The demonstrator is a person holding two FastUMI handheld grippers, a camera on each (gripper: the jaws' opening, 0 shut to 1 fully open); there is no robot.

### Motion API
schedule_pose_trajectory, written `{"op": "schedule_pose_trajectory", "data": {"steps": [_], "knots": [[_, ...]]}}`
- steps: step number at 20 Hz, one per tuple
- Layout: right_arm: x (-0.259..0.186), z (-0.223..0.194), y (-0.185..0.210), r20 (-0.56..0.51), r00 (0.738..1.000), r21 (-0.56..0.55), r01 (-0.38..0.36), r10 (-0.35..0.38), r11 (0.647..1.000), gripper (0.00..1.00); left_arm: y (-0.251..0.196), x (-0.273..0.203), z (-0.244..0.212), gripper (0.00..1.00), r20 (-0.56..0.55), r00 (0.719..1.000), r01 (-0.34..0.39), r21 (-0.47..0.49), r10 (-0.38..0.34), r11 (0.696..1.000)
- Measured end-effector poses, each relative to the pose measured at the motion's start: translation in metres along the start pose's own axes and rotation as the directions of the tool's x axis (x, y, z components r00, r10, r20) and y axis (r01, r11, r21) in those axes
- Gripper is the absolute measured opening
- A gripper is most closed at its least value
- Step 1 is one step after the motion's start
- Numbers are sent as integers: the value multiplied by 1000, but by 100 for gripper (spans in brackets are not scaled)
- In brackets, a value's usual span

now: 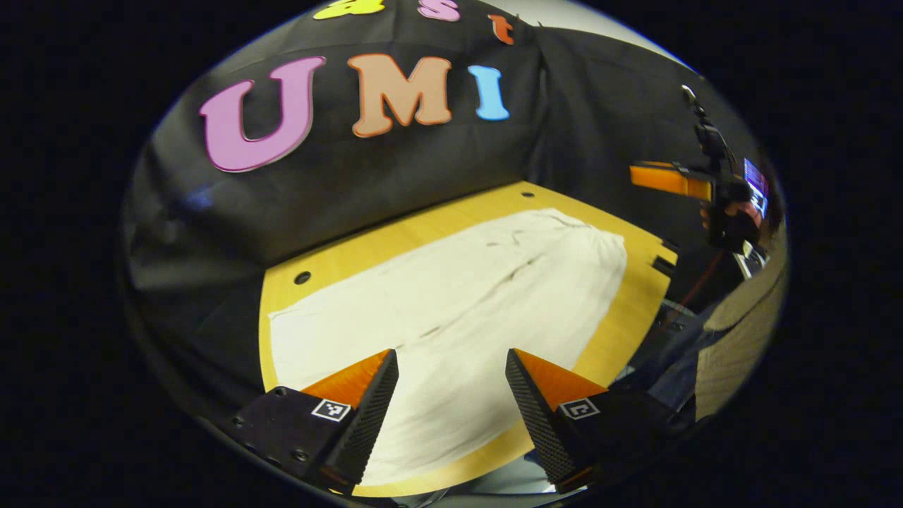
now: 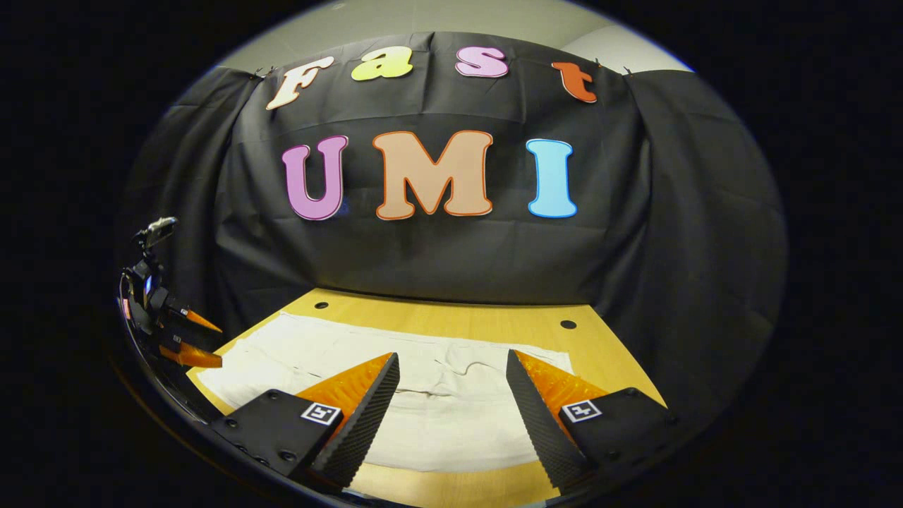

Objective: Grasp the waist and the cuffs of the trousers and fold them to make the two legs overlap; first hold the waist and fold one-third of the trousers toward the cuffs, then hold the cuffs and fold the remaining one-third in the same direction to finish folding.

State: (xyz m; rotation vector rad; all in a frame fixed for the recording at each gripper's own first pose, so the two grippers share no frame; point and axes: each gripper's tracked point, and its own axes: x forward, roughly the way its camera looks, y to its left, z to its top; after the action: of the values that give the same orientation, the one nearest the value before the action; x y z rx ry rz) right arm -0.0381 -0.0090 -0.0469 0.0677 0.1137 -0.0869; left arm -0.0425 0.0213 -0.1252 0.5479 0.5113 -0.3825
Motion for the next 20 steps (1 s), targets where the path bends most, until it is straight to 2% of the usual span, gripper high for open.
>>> {"op": "schedule_pose_trajectory", "data": {"steps": [4, 8, 15, 20], "knots": [[-10, -12, -5, -26, 999, 1, 34, -34, 999, 98, -7, 1, -56, 91, -152, 984, 110, 73, -98, 991], [-17, -23, -5, -45, 997, -8, 59, -59, 998, 98, 2, -4, -113, 92, -329, 931, 211, 127, -159, 969], [-20, -40, -2, -106, 992, -40, 63, -67, 997, 98, 23, -15, -183, 89, -540, 825, 307, 184, -164, 934], [-15, -41, 5, -124, 991, -62, 49, -57, 997, 98, 31, -10, -211, 87, -618, 770, 355, 206, -160, 912]]}}
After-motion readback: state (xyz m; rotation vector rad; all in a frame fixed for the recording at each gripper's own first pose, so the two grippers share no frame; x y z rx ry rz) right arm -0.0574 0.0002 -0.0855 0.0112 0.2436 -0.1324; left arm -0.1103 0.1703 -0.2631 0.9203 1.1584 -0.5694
